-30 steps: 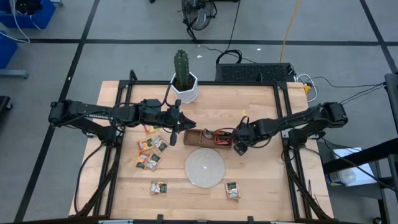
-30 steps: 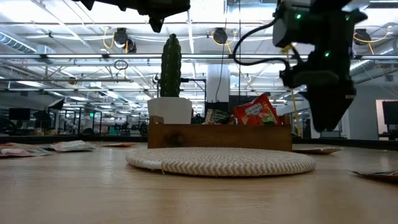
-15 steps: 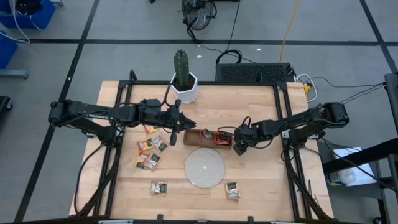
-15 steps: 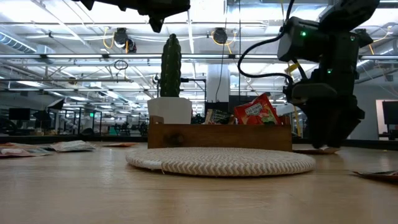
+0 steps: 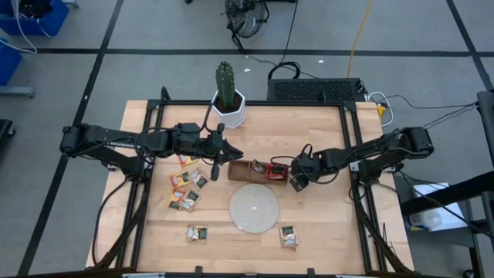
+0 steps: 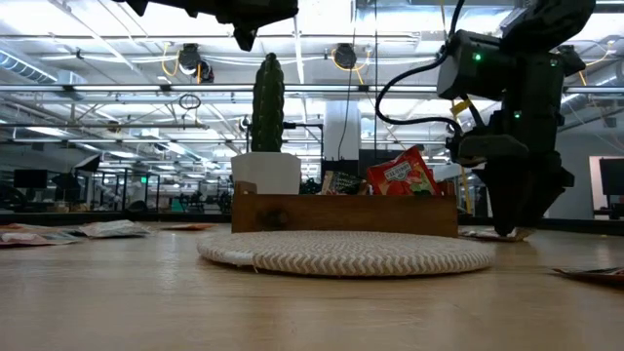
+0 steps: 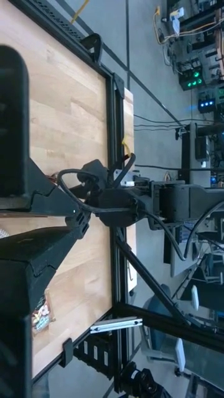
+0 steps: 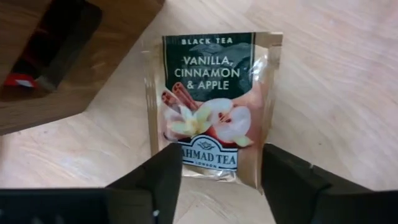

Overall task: Pick & Place Tea
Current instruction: Put the brown tea bag into the middle section of the wooden organizer

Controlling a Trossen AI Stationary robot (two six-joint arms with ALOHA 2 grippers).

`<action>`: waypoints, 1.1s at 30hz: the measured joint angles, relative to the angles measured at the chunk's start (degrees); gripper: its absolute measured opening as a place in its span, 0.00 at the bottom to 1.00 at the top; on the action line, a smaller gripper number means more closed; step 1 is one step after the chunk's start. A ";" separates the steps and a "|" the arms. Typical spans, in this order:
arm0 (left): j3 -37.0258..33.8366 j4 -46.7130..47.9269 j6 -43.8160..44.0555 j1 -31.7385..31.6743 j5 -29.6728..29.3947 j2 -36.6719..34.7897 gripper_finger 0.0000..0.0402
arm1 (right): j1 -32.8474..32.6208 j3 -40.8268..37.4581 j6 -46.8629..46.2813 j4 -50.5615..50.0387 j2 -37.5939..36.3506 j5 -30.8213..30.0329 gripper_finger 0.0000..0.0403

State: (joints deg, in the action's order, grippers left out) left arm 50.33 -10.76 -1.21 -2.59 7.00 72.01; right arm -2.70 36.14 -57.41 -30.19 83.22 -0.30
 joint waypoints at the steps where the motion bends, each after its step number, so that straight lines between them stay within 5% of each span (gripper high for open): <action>1: 0.00 0.00 -0.02 0.00 -0.02 0.00 0.10 | 0.00 0.00 0.09 0.11 0.05 0.17 0.45; 20: 0.00 0.00 -0.02 -0.02 -0.02 0.00 0.10 | -1.60 -0.29 1.13 -0.86 -6.72 0.03 0.08; 27: 0.00 -0.01 -0.02 0.00 -0.02 0.00 0.10 | -13.21 -0.24 -7.36 -2.40 -16.72 -16.59 0.06; 33: 0.00 0.00 0.00 0.00 -0.02 0.00 0.10 | -25.81 -0.24 -3.52 14.09 -15.71 -42.52 0.06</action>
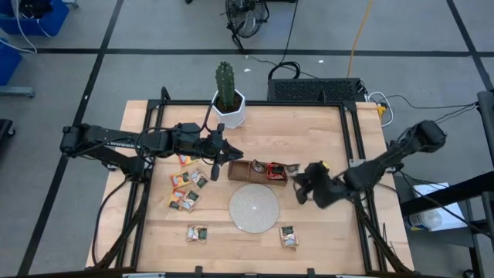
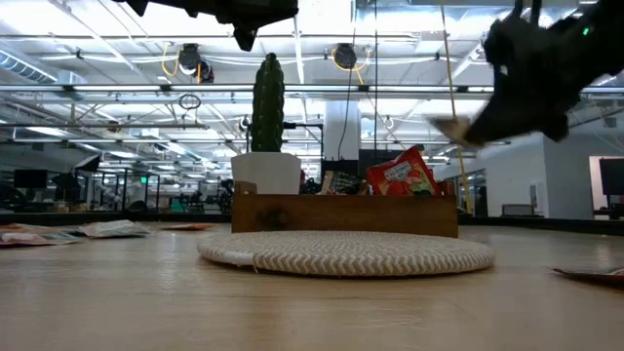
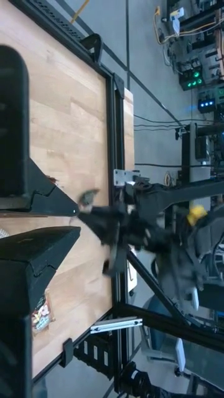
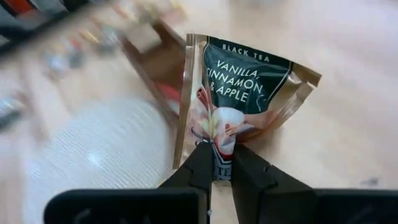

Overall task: Pick & Place Tea
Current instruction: Put the brown tea bag into the middle section of the wooden organizer

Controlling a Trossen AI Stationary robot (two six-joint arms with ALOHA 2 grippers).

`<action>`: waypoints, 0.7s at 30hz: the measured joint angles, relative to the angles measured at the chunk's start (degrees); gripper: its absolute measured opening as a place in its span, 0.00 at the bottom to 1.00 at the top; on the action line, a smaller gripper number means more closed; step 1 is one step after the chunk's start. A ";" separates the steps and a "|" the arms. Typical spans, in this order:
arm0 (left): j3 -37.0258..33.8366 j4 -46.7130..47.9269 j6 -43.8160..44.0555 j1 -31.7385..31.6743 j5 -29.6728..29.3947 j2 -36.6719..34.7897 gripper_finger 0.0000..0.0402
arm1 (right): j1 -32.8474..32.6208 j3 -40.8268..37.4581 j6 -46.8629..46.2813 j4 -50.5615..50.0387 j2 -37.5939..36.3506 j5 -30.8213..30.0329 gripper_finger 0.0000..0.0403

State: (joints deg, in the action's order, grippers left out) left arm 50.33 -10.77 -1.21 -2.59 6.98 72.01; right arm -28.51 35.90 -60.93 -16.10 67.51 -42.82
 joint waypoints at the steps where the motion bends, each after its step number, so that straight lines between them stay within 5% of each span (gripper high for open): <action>1: 0.00 0.00 -0.02 0.00 0.02 0.00 0.10 | -1.23 0.04 3.15 4.38 1.41 -3.69 0.06; 5: 0.00 -0.01 -0.01 0.00 0.02 0.00 0.10 | -1.99 0.06 19.30 23.91 8.30 -11.75 0.06; 11: 0.00 0.00 -0.01 -0.01 0.00 0.00 0.10 | 1.15 0.11 40.26 48.95 17.78 -12.51 0.06; 21: 0.00 -0.03 0.15 -0.02 0.06 0.00 0.10 | 4.53 0.13 52.26 67.26 27.55 -11.65 0.06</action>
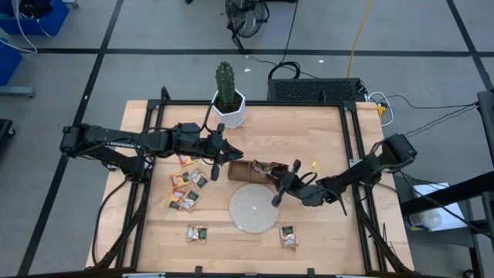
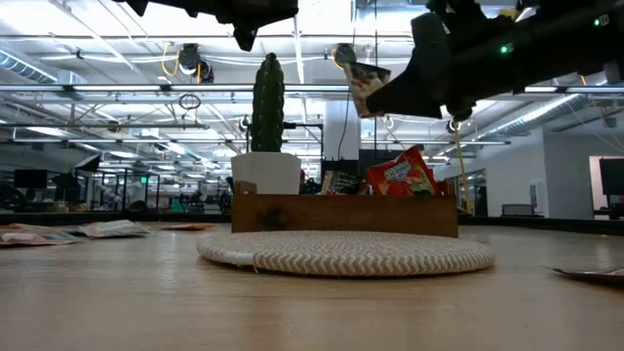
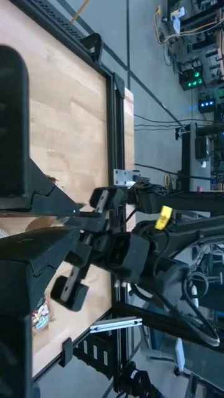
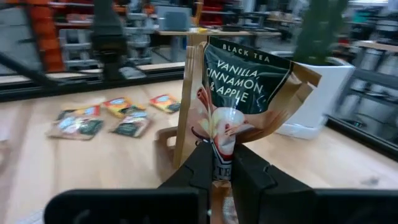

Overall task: Pick & Place Tea
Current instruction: Put the brown tea bag into the middle section of the wooden organizer

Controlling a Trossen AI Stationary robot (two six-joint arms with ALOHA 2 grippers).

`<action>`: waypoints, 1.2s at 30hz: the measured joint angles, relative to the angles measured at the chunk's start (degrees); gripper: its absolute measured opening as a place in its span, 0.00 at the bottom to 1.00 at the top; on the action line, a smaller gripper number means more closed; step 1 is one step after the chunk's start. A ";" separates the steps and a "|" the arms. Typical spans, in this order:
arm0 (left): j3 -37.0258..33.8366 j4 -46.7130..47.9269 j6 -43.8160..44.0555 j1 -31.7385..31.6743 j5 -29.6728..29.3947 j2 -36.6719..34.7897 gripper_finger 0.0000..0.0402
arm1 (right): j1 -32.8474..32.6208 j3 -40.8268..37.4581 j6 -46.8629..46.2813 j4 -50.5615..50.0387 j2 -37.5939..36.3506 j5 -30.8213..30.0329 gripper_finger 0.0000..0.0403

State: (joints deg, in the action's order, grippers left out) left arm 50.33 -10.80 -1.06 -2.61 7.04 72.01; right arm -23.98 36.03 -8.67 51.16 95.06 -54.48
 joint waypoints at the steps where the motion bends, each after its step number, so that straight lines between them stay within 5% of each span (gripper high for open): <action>1: -0.01 -0.18 -0.04 0.02 -0.01 0.00 0.10 | 0.23 0.00 0.64 1.05 0.61 1.05 0.06; 12: -0.02 -7.69 10.44 0.13 0.45 -0.02 0.10 | 3.82 0.02 8.04 4.33 2.41 6.49 0.06; 20: -0.02 -3.22 13.87 -0.02 0.97 -0.02 0.10 | 6.56 0.02 8.53 4.36 2.39 12.92 0.06; 23: 1.85 5.23 15.42 -0.04 3.38 0.08 0.11 | 7.15 0.02 9.13 4.36 2.39 14.19 0.06; 29: 9.65 22.01 16.74 -0.11 -1.69 6.64 0.28 | 8.35 0.07 9.56 4.76 2.39 14.31 0.06; 36: 20.30 30.64 21.84 -0.85 4.58 16.13 0.50 | 9.13 0.09 9.31 4.40 2.75 14.26 0.06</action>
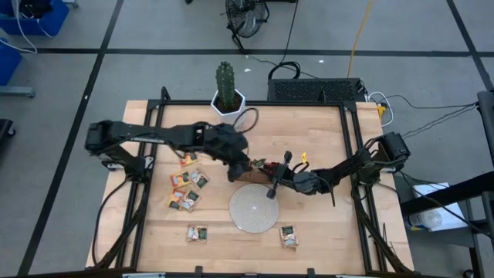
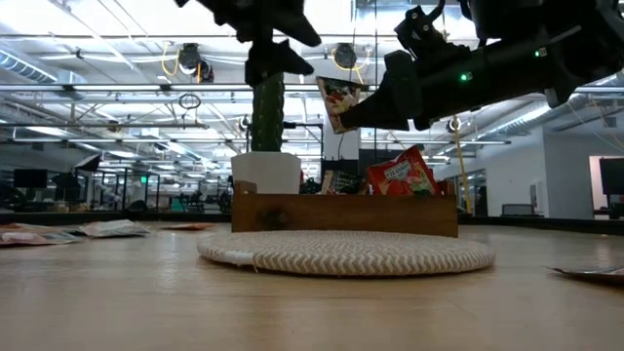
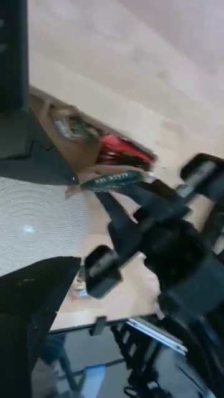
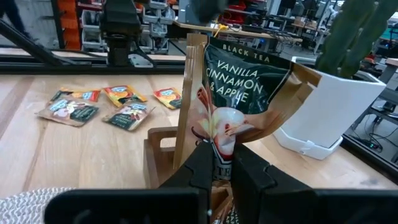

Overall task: Pick & Place Tea
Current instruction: Put the brown tea bag into the middle section of the wooden organizer

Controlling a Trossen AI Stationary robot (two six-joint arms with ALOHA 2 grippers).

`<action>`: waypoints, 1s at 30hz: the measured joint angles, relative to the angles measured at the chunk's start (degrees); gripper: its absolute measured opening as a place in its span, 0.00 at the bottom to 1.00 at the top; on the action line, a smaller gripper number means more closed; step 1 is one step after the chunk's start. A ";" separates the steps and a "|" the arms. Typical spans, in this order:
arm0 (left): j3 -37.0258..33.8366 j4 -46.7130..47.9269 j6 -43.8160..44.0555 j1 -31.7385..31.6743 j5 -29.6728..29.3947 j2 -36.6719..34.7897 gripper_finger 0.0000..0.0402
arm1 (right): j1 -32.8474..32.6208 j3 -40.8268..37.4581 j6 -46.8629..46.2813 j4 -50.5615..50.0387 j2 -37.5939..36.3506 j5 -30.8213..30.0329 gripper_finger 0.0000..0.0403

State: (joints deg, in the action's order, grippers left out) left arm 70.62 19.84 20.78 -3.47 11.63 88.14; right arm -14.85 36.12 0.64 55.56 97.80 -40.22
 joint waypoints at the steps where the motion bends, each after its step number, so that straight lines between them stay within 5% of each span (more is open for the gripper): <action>1: 2.21 1.77 0.49 -0.18 0.36 1.46 0.51 | 0.03 0.00 -0.04 0.07 0.25 0.00 0.06; 10: 16.02 14.49 0.52 -2.35 1.54 11.52 0.53 | 0.04 0.02 -0.75 1.98 2.89 0.04 0.06; 30: 16.27 16.65 2.43 -2.45 1.85 13.93 0.52 | 0.02 0.02 1.44 4.63 3.17 0.01 0.06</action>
State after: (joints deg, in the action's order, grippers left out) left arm 86.89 36.49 23.21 -5.91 13.47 102.06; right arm -14.83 36.14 2.08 60.19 100.97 -40.21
